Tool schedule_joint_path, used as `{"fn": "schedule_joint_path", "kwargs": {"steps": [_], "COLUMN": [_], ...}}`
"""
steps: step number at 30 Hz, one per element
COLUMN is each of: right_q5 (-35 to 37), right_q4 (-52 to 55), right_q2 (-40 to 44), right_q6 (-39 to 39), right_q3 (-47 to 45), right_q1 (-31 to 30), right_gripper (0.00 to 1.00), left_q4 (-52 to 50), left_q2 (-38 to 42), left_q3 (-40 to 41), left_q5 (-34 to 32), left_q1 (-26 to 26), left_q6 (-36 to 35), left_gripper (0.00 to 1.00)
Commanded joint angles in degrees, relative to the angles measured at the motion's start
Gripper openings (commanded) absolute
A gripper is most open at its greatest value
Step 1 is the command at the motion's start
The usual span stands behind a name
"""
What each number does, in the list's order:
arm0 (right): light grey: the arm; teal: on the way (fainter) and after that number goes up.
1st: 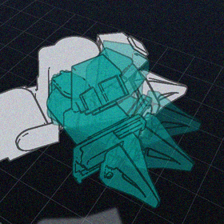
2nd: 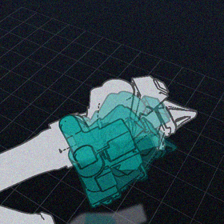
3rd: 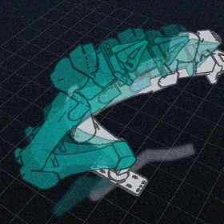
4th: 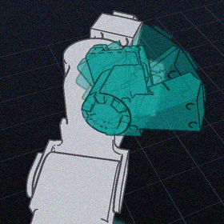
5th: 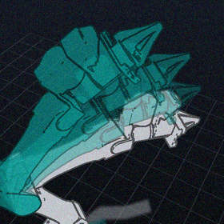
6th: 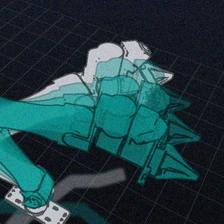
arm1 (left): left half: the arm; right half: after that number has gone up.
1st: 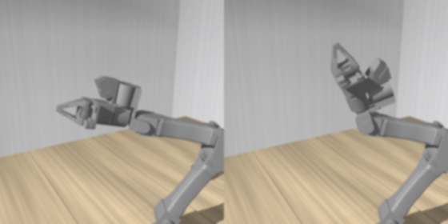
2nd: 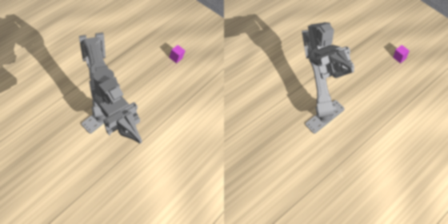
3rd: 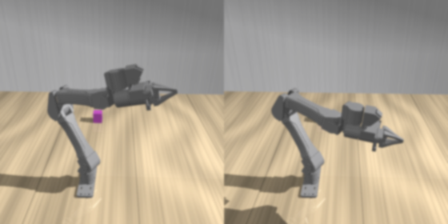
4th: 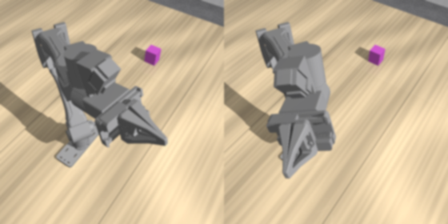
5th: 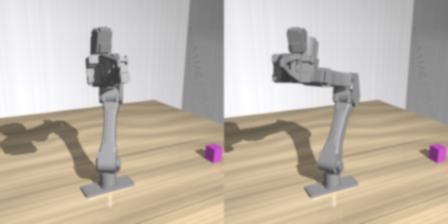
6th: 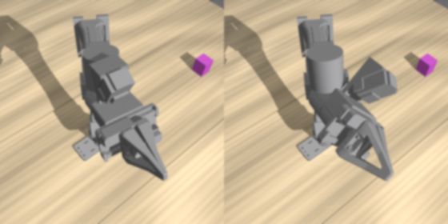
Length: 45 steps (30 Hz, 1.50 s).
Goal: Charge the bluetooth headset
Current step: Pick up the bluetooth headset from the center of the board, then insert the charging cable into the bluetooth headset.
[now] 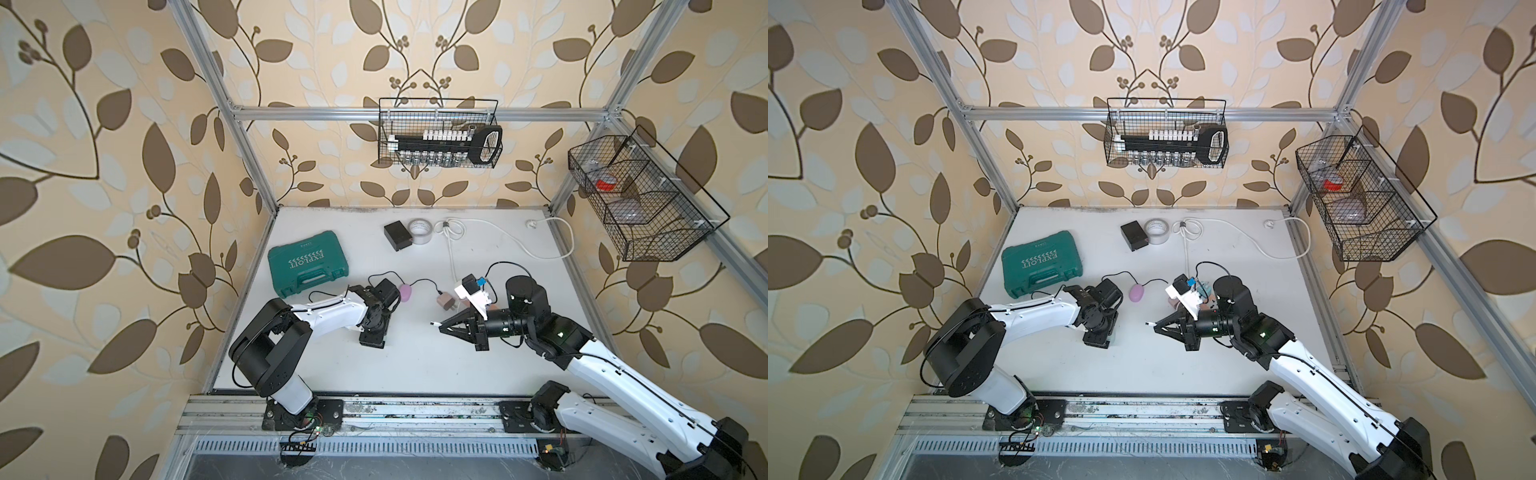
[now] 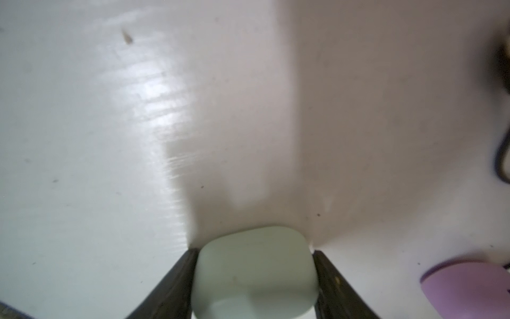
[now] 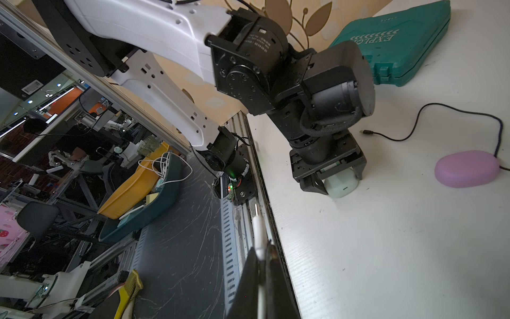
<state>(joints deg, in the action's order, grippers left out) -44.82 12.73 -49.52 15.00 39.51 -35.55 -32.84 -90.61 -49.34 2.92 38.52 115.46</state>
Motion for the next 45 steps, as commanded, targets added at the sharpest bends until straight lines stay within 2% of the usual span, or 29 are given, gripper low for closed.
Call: {"fn": "schedule_joint_path", "kwargs": {"steps": [1, 6, 9, 18, 23, 29, 36, 41, 45], "right_q5": [-0.5, 0.4, 1.2, 5.3, 8.7, 17.1, 22.0, 20.2, 21.5], "right_q4": [-0.6, -0.4, 0.2, 2.4, 0.9, -4.3, -12.1, -20.8, -25.8], "right_q2": [0.8, 0.6, 0.6, -0.3, -1.8, -4.7, -10.4, -13.9, -16.5], "right_q6": [0.4, 0.5, 0.5, 0.6, 3.5, 6.5, 9.9, 16.9, 20.3], "right_q3": [-1.0, -1.1, -1.0, -0.8, -1.3, -2.2, -1.7, -2.4, -3.0], "right_q1": [0.2, 0.1, 0.2, 0.1, 0.0, -4.7, -8.7, -8.9, -9.2], "right_gripper": [0.04, 0.04, 0.05, 0.05, 0.05, 0.05, 0.05, 0.05, 0.05], "left_q4": [1.0, 1.5, -0.4, -5.6, -3.2, -1.3, -0.8, 2.2, 5.8], "left_q2": [-0.2, 1.7, 3.6, 13.3, 17.3, 20.5, 22.8, 25.9, 27.4], "left_q3": [0.6, 1.3, -0.2, -4.3, -4.5, -5.1, -6.8, -4.2, -2.0], "left_q5": [-0.9, -1.8, -3.0, -7.4, -5.5, -1.8, 0.7, -0.1, 0.1], "left_q1": [-0.6, -0.8, -1.3, -3.3, -3.6, -3.6, -3.5, -3.5, -3.2], "left_q6": [1.0, -1.8, -6.8, -28.5, -39.6, -41.7, -40.3, -37.3, -35.4], "left_gripper": [0.57, 0.52, 0.52, 0.54, 0.55, 0.54, 0.54, 0.54, 0.54]}}
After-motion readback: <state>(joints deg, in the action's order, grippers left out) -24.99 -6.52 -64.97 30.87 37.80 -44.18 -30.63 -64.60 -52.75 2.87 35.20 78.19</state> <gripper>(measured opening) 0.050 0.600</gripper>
